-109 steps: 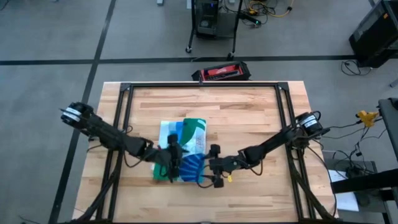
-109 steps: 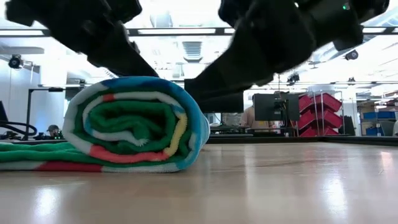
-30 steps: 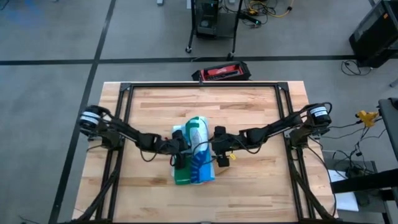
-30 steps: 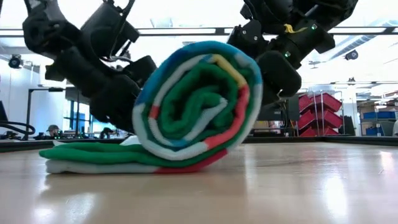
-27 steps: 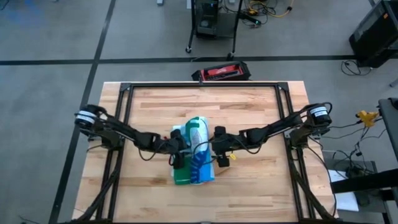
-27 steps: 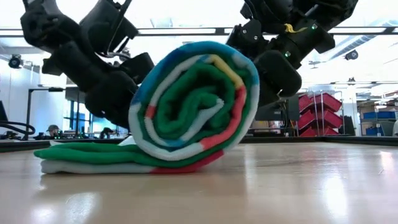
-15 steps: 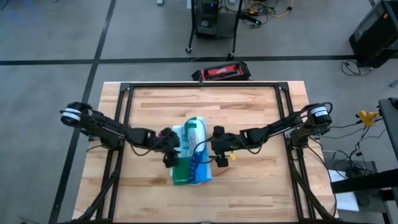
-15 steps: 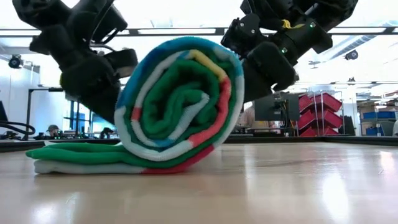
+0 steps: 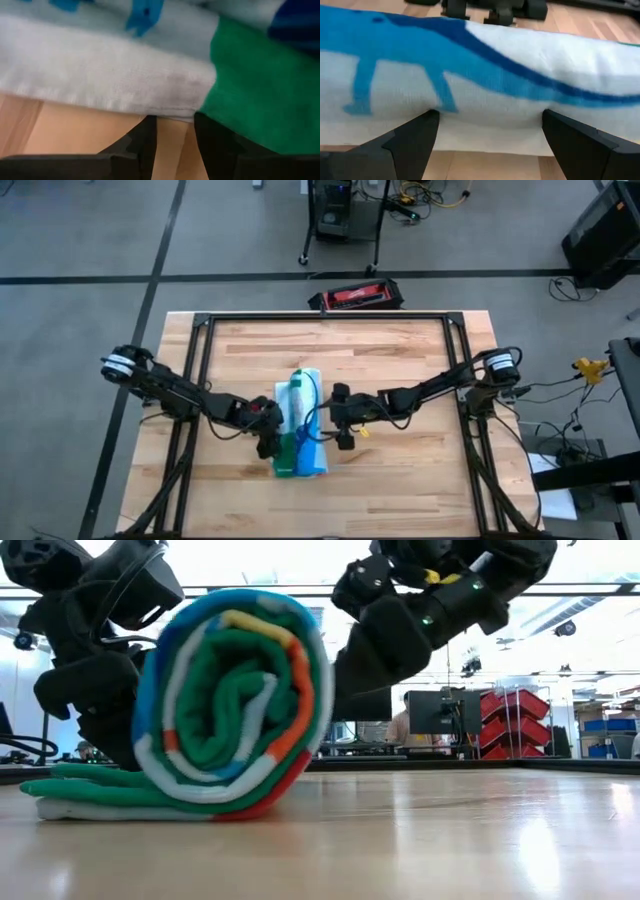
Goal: Roll towel
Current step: Roll the green towel
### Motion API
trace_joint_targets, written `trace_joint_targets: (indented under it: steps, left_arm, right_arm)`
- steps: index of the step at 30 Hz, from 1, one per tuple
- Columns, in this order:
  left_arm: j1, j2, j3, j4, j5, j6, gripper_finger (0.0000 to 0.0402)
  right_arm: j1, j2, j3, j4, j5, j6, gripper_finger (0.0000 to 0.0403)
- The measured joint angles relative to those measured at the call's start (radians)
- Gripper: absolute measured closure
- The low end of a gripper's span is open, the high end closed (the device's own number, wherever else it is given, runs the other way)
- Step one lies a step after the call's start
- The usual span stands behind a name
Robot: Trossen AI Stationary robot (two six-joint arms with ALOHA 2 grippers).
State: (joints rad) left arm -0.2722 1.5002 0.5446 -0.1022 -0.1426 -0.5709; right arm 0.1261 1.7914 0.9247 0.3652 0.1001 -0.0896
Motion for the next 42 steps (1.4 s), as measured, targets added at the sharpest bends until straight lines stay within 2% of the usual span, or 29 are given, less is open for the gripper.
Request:
trace_joint_targets:
  steps: [6,11,22,35,42]
  left_arm:
    - [-0.005,0.011,-0.001,0.014,-0.026,-0.014,0.0283]
    - [-0.005,0.013,-0.002,0.032,-0.034,-0.018,0.0283]
    - [-0.005,0.033,-0.002,0.075,-0.057,0.011,0.0283]
    - [-0.007,-0.058,-0.005,-0.034,-0.056,0.027,0.0283]
    - [-0.02,-0.158,-0.005,-0.169,-0.051,-0.005,0.0283]
  right_arm:
    - [-0.002,0.001,0.063,-0.014,-0.002,-0.052,0.0064]
    - [-0.011,0.011,0.072,-0.008,-0.03,-0.034,0.0064]
    - [-0.018,0.091,0.149,0.01,-0.031,-0.042,0.0064]
    - [-0.021,0.235,0.301,0.02,-0.079,-0.054,0.0064]
    - [-0.027,0.241,0.314,0.016,-0.083,-0.06,0.0064]
